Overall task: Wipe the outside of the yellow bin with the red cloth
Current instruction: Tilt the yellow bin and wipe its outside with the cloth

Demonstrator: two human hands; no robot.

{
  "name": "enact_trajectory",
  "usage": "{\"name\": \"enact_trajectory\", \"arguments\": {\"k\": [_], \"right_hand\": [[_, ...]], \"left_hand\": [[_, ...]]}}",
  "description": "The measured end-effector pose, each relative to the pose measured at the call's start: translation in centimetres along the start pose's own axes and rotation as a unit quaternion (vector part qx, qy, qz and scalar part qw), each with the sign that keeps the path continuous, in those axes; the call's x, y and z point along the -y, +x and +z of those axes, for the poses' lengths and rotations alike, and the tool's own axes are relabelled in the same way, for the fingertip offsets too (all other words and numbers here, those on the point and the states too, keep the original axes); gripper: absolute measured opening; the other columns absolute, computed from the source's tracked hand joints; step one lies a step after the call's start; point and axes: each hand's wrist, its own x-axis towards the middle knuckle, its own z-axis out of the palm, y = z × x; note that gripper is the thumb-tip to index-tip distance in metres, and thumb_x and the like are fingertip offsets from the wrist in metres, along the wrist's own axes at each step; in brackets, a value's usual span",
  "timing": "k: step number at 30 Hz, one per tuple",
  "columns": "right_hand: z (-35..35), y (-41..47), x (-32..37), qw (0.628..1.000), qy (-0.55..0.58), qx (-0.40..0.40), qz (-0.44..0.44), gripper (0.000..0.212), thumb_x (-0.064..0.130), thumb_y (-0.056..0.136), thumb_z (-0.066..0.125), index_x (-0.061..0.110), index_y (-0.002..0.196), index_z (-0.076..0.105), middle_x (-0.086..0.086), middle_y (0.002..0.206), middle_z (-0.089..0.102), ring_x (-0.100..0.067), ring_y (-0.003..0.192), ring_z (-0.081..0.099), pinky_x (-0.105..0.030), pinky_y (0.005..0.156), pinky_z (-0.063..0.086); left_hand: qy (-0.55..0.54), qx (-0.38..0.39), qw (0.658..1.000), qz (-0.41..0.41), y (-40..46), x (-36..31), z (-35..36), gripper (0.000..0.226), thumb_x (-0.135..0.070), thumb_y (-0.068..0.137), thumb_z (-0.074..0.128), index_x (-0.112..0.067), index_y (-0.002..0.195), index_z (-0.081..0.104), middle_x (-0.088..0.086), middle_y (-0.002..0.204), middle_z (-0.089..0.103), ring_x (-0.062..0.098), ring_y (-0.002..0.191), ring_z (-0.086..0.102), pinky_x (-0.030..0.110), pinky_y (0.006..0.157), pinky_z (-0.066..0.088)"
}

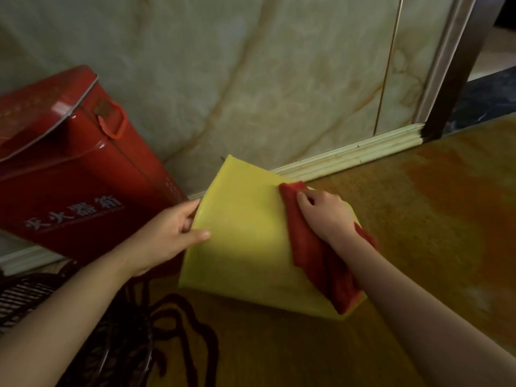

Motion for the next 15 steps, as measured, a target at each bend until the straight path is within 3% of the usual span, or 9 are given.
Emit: {"name": "enact_trajectory", "arguments": {"k": [3,8,11,13,15], "right_hand": [[0.2,-0.3,-5.0,0.996,-0.003,0.044,0.076,0.045,0.042,0.091,0.032,0.035,0.134,0.044,0.002,0.148,0.041,-0.020,0.135,0.036,-0.038,0.106,0.032],[-1.2,2.1,-2.9,0.984,0.093,0.093,0.123,0.050,0.036,0.095,0.020,0.020,0.137,0.042,-0.011,0.148,0.039,-0.028,0.135,0.035,-0.043,0.111,0.025],[-1.4,2.6,3.4,0.989,0.078,0.122,0.014,0.049,0.029,0.095,0.016,0.016,0.133,0.045,-0.013,0.145,0.042,-0.029,0.134,0.037,-0.046,0.113,0.022],[-1.0,1.9,7.8,0.991,0.042,0.086,-0.092,0.046,0.024,0.091,0.023,0.018,0.130,0.047,-0.010,0.142,0.047,-0.027,0.132,0.039,-0.049,0.113,0.021],[-0.9,1.4,10.0,0.979,0.022,0.049,-0.196,0.049,0.022,0.087,0.033,0.024,0.135,0.042,-0.003,0.145,0.044,-0.020,0.135,0.036,-0.044,0.112,0.021]], "left_hand": [[-0.003,0.000,1.000,0.013,-1.5,1.6,0.3,0.058,-0.011,0.078,0.062,-0.045,0.121,0.044,-0.001,0.108,0.072,0.023,0.095,0.069,0.036,0.077,0.057],[0.003,-0.040,0.998,0.041,1.6,-0.7,0.5,0.052,0.003,0.081,0.056,-0.037,0.114,0.051,-0.005,0.091,0.075,0.012,0.082,0.070,0.023,0.069,0.056],[-0.027,-0.072,0.997,0.024,3.0,-2.1,0.8,0.044,0.004,0.083,0.053,-0.026,0.114,0.054,-0.008,0.072,0.075,0.007,0.068,0.069,0.018,0.057,0.054],[-0.066,-0.099,0.993,-0.016,4.4,-3.0,0.8,0.034,0.001,0.084,0.053,-0.022,0.109,0.058,-0.010,0.060,0.072,0.002,0.058,0.067,0.015,0.049,0.050],[-0.109,-0.114,0.986,-0.056,5.5,-3.3,0.3,0.026,-0.002,0.085,0.052,-0.016,0.106,0.059,-0.010,0.056,0.070,0.001,0.053,0.065,0.015,0.049,0.052]]}}
